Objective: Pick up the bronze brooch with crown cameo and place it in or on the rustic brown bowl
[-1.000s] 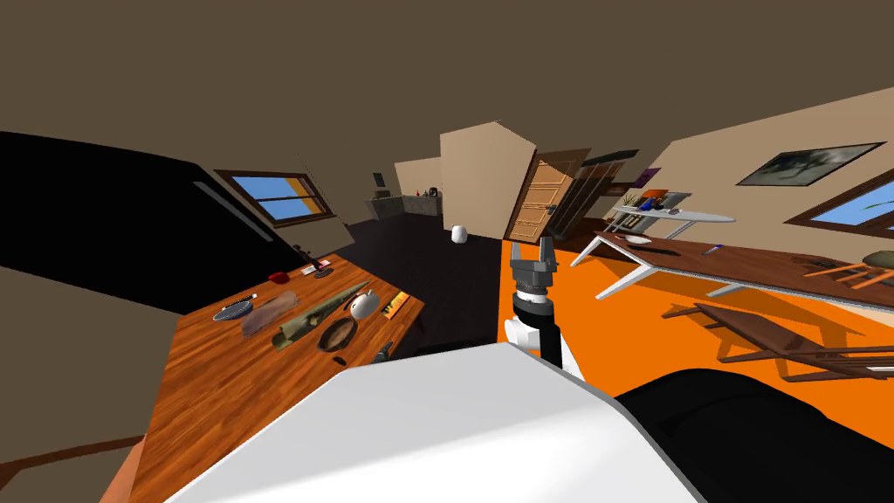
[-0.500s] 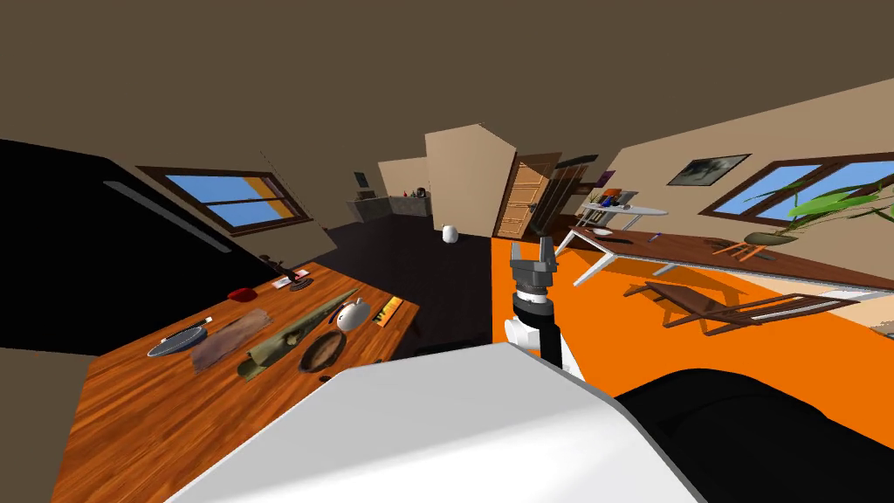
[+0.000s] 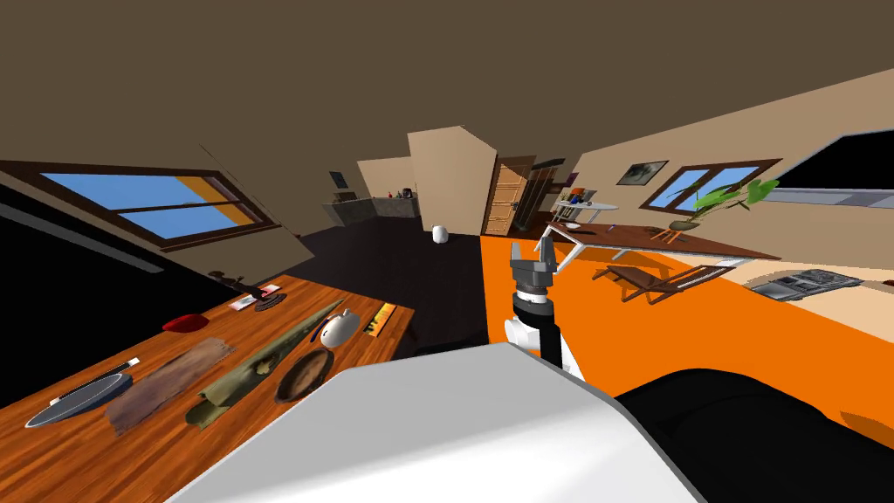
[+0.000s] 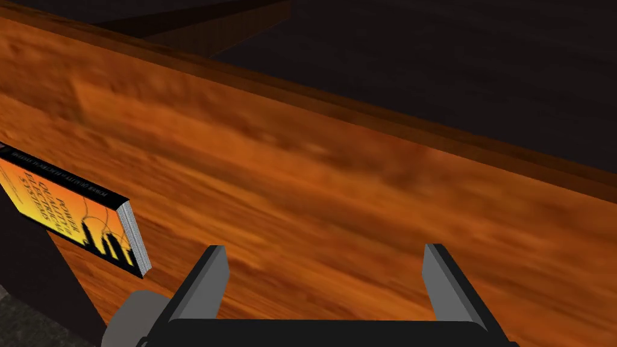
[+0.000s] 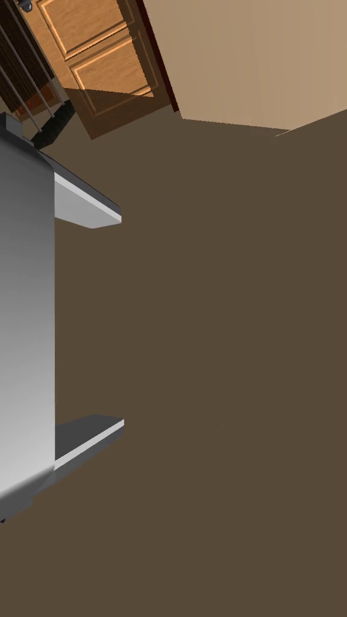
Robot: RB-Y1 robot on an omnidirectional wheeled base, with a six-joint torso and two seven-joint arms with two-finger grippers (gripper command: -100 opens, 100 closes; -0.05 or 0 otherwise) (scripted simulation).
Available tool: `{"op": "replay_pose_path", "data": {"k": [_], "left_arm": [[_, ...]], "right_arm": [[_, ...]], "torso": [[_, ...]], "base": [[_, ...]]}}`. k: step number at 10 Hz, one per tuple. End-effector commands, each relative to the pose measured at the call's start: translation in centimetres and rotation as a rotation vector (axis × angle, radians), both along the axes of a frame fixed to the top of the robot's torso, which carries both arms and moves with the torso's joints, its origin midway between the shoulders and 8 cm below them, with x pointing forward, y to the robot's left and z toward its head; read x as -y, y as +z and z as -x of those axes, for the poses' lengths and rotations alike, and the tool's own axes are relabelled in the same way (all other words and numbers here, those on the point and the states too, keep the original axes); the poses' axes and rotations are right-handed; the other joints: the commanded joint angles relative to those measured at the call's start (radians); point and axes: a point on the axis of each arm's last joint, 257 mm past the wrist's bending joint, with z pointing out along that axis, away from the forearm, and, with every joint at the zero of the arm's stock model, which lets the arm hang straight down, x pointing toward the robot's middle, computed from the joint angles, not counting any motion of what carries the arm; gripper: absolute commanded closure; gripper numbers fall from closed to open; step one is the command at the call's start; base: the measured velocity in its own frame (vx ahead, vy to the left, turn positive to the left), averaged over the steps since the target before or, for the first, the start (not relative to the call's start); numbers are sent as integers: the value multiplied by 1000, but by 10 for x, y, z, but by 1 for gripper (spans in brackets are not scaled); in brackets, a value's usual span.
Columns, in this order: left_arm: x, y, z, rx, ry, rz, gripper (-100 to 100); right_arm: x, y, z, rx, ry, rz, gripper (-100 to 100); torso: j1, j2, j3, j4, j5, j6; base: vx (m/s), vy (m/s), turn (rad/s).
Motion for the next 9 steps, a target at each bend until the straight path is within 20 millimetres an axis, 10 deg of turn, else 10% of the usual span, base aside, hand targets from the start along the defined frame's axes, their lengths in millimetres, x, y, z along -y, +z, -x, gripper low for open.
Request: {"op": "replay_pose_path", "data": {"k": [1,9], "left_arm": [[-23,0,22,-49,16,-52,-100],[-136,20,103,-222,63,-288,-100]], "right_arm": [[0,0,0,0,0,0,0],[0,0,0,0,0,0,0]], "torso": [[0,0,0,0,0,0],[0,0,0,0,0,0]], "base": [[5,26,-174],[0,38,-214]]}}
